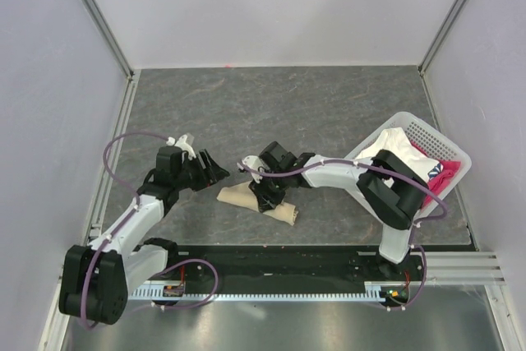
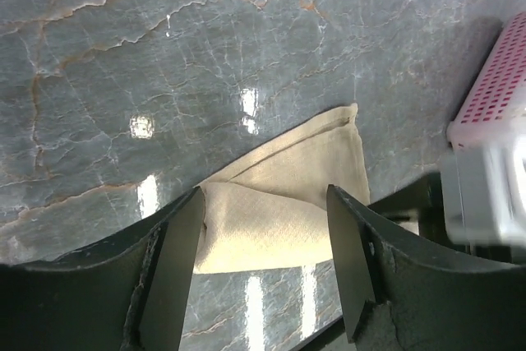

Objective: Fold the napkin, place the utensils inside, and roll it up
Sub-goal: Roll the napkin with the utensil

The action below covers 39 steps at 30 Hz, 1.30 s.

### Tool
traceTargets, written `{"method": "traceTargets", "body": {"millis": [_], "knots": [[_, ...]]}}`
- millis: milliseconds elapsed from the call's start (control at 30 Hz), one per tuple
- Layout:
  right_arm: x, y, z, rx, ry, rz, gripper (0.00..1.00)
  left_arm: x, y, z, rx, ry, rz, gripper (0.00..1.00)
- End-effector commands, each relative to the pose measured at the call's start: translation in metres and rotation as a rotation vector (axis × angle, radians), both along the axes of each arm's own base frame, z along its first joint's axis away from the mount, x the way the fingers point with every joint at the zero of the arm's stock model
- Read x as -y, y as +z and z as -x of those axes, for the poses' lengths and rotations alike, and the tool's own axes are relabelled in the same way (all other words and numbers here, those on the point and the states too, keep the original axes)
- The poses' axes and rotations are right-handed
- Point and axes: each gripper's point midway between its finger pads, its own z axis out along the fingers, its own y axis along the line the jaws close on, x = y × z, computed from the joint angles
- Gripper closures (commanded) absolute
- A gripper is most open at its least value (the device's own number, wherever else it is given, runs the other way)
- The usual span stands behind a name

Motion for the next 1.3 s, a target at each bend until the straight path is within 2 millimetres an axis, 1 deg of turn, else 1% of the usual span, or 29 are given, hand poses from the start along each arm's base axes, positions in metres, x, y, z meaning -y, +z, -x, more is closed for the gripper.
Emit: {"method": "traceTargets", "body": {"millis": [0,33,67,100,133,233,300,333,400,467,500,533,633,733,767,800,833,900,933,967,1000,1033,1067,1100,1133,1167,1200,1233,1267], "knots": [[0.006,-0.013,0.033,-0.326,0.032,-0.040,0.68,-0.001,-0.007,0.011,0.024,-0.017,-0.002,0.32],[0.007,-0.010,0.033,-0.369,0.032,-0.060,0.68,0.001,-0.004,0.012,0.044,-0.030,0.014,0.32],[0.008,-0.013,0.033,-0.395,0.025,-0.058,0.69,0.002,0.000,0.011,0.068,-0.032,0.023,0.32],[0.007,-0.011,0.032,-0.411,0.026,-0.071,0.69,0.002,-0.002,0.014,0.069,-0.033,0.026,0.32],[0.008,-0.009,0.030,-0.443,0.020,-0.093,0.69,0.002,0.001,0.014,0.087,-0.032,0.028,0.33],[0.011,-0.008,0.019,-0.476,-0.008,-0.118,0.70,-0.001,-0.003,0.015,0.092,-0.020,0.017,0.33],[0.010,-0.005,0.017,-0.519,-0.028,-0.134,0.70,-0.001,-0.007,0.017,0.082,-0.018,0.015,0.33],[0.012,-0.005,0.014,-0.534,-0.039,-0.140,0.70,0.000,-0.005,0.013,0.099,-0.019,0.020,0.34],[0.012,-0.007,0.014,-0.560,-0.040,-0.147,0.70,0.001,-0.007,0.012,0.098,-0.022,0.026,0.35],[0.014,-0.012,0.012,-0.575,-0.052,-0.143,0.70,0.004,-0.008,0.012,0.093,-0.036,0.039,0.37],[0.015,-0.012,0.011,-0.581,-0.056,-0.145,0.70,0.005,-0.014,0.013,0.074,-0.039,0.040,0.38],[0.016,-0.013,0.010,-0.588,-0.062,-0.146,0.70,0.007,-0.011,0.011,0.086,-0.051,0.052,0.41],[0.018,-0.018,0.005,-0.598,-0.084,-0.138,0.69,0.011,-0.013,0.013,0.082,-0.066,0.068,0.46],[0.018,-0.021,0.003,-0.603,-0.088,-0.138,0.70,0.013,-0.018,0.016,0.069,-0.075,0.082,0.47],[0.018,-0.022,0.003,-0.606,-0.090,-0.136,0.70,0.014,-0.016,0.013,0.082,-0.074,0.090,0.49],[0.018,-0.022,0.001,-0.605,-0.092,-0.138,0.70,0.014,-0.021,0.015,0.072,-0.073,0.093,0.50],[0.018,-0.023,0.001,-0.606,-0.093,-0.137,0.69,0.015,-0.025,0.015,0.059,-0.076,0.099,0.54],[0.017,-0.022,-0.001,-0.602,-0.098,-0.137,0.69,0.018,-0.026,0.012,0.060,-0.079,0.108,0.60],[0.018,-0.023,-0.002,-0.599,-0.103,-0.134,0.67,0.019,-0.027,0.012,0.054,-0.085,0.114,0.69],[0.018,-0.022,-0.005,-0.588,-0.108,-0.133,0.65,0.019,-0.033,0.012,0.030,-0.085,0.111,0.74],[0.017,-0.020,-0.006,-0.580,-0.111,-0.133,0.61,0.020,-0.031,0.009,0.031,-0.088,0.113,0.80],[0.015,-0.014,-0.009,-0.560,-0.112,-0.141,0.57,0.021,-0.032,0.008,0.021,-0.090,0.111,0.91],[0.016,-0.014,-0.015,-0.525,-0.127,-0.130,0.54,0.021,-0.032,0.005,0.013,-0.089,0.105,0.96],[0.016,-0.011,-0.019,-0.504,-0.139,-0.126,0.50,0.020,-0.035,0.005,-0.004,-0.085,0.097,0.98],[0.015,-0.001,-0.024,-0.466,-0.144,-0.136,0.41,0.018,-0.036,0.004,-0.010,-0.078,0.086,0.98],[0.015,0.004,-0.030,-0.431,-0.158,-0.132,0.37,0.017,-0.034,0.000,-0.006,-0.077,0.076,0.98],[0.017,0.005,-0.038,-0.383,-0.182,-0.116,0.34,0.016,-0.037,0.001,-0.027,-0.072,0.068,0.98],[0.016,0.019,-0.043,-0.332,-0.188,-0.129,0.31,0.015,-0.037,0.000,-0.029,-0.069,0.062,0.98],[0.017,0.025,-0.048,-0.299,-0.198,-0.130,0.30,0.016,-0.034,-0.002,-0.026,-0.069,0.062,0.98]]}}
